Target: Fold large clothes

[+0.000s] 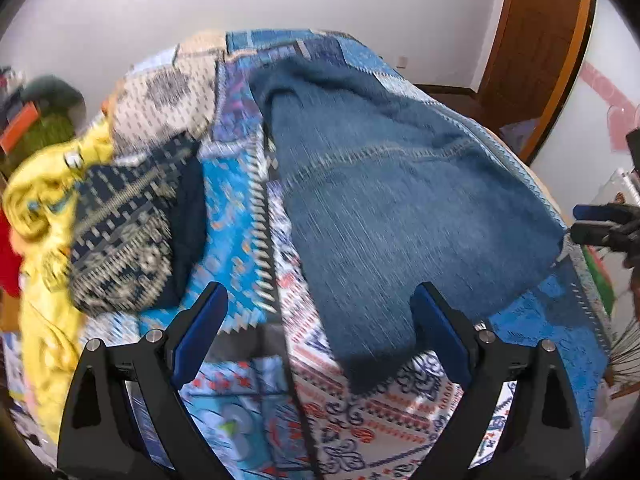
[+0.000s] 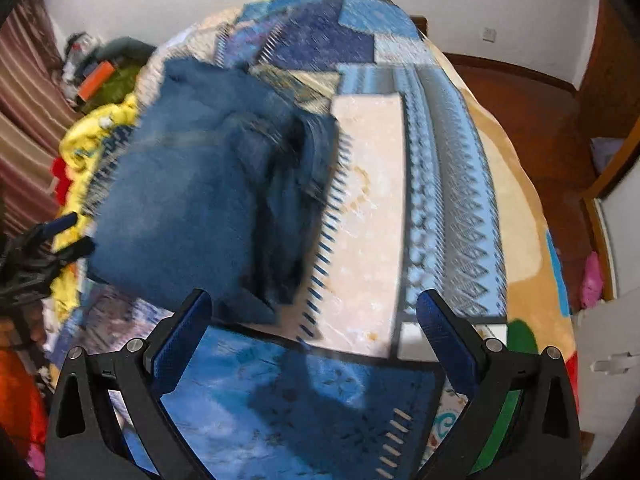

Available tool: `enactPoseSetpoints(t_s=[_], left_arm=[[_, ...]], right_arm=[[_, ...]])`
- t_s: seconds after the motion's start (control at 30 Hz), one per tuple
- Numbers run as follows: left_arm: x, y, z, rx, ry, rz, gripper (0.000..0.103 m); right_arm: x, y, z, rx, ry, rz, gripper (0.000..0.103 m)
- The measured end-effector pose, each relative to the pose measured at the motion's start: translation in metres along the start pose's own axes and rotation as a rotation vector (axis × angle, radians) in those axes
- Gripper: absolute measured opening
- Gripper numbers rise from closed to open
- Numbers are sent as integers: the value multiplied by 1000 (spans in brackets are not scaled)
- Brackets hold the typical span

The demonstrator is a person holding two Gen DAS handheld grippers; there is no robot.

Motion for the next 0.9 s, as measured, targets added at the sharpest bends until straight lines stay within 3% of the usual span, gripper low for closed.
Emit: enactPoseSetpoints(t_s=[0.1,0.2,0.37,0.57,0.77,0.9], left_arm=[[6,-15,-5,-5,-5,24,94],[6,-33,-16,30,18,30,94],[-22,-57,-35,104,71,-10,94],[-74,-64,-48,220,235,-141,94],[-116,-64,-56,357,403,-217,94],[-135,-62,-62,430,493,-251,96]], right_arm=[[7,-15,-11,10,-77,36,102],[0,-31,-22,43,-93,47,102],[-39,-53,-24,37,-135,-13,102],[-95,-68,6,-77,-175,-131,102],[-126,-75,30,-192,-362,-187,102],[-133,-81,30,-192,-410,-181,102]])
Point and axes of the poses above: each gripper's, at about its wrist camera, not at the fingertips, and x roughly against the way its jaws point, z to its right, y to its underside, the point moved 1 cm from there along -x, roughly the way its jaws point, and after that the axes turned 2 degrees about x, right-handed, at the moved point
